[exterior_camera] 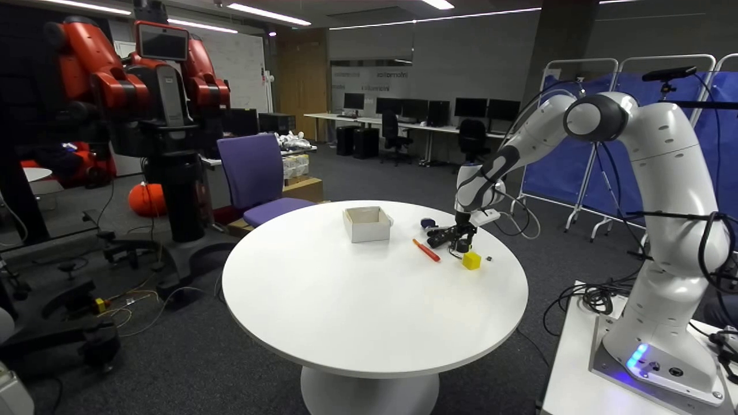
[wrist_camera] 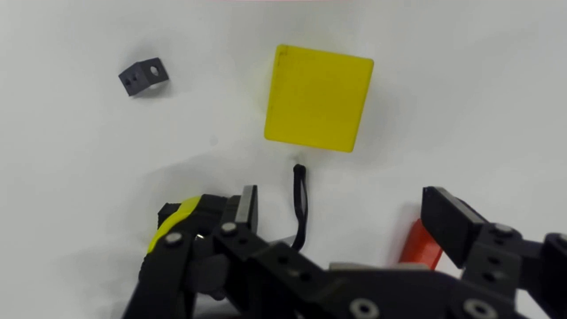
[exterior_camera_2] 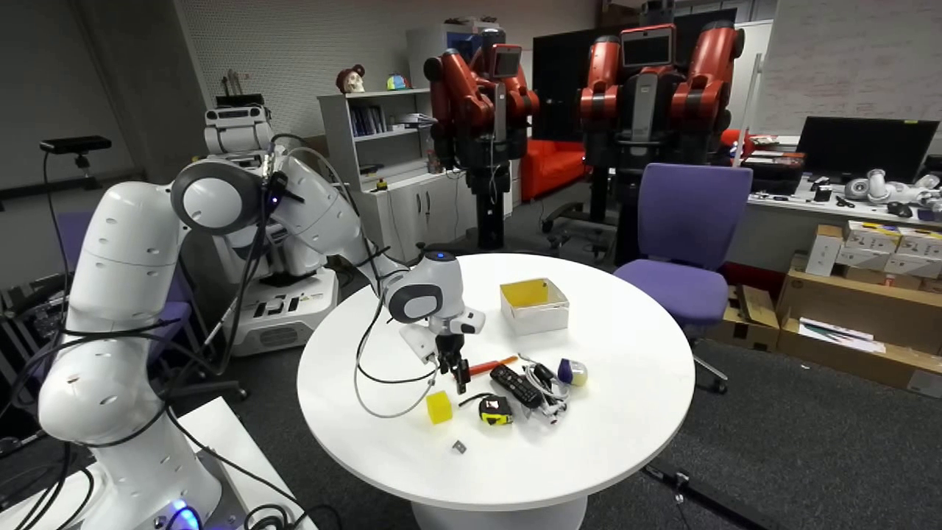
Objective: Push the yellow block off the table.
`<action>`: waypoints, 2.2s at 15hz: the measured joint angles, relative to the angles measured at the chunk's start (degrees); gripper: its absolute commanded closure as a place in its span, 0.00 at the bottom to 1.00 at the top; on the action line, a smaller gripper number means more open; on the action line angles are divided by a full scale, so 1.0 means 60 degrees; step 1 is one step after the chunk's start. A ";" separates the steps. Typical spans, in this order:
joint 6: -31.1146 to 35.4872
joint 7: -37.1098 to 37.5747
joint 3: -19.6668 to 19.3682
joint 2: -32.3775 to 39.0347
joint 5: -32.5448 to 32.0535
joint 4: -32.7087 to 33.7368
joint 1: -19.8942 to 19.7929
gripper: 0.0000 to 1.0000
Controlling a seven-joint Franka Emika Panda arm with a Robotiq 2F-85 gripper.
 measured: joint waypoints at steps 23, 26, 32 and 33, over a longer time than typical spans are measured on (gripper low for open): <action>-0.0351 0.0259 -0.0452 -0.0115 -0.0910 -0.0505 0.0510 0.00; -0.0397 0.0209 -0.0442 -0.0957 -0.1110 -0.1161 0.0745 0.00; -0.0201 0.0336 -0.0437 -0.2003 -0.1326 -0.2202 0.0984 0.00; 0.0050 0.0349 -0.0446 -0.1968 -0.1318 -0.2269 0.0973 0.00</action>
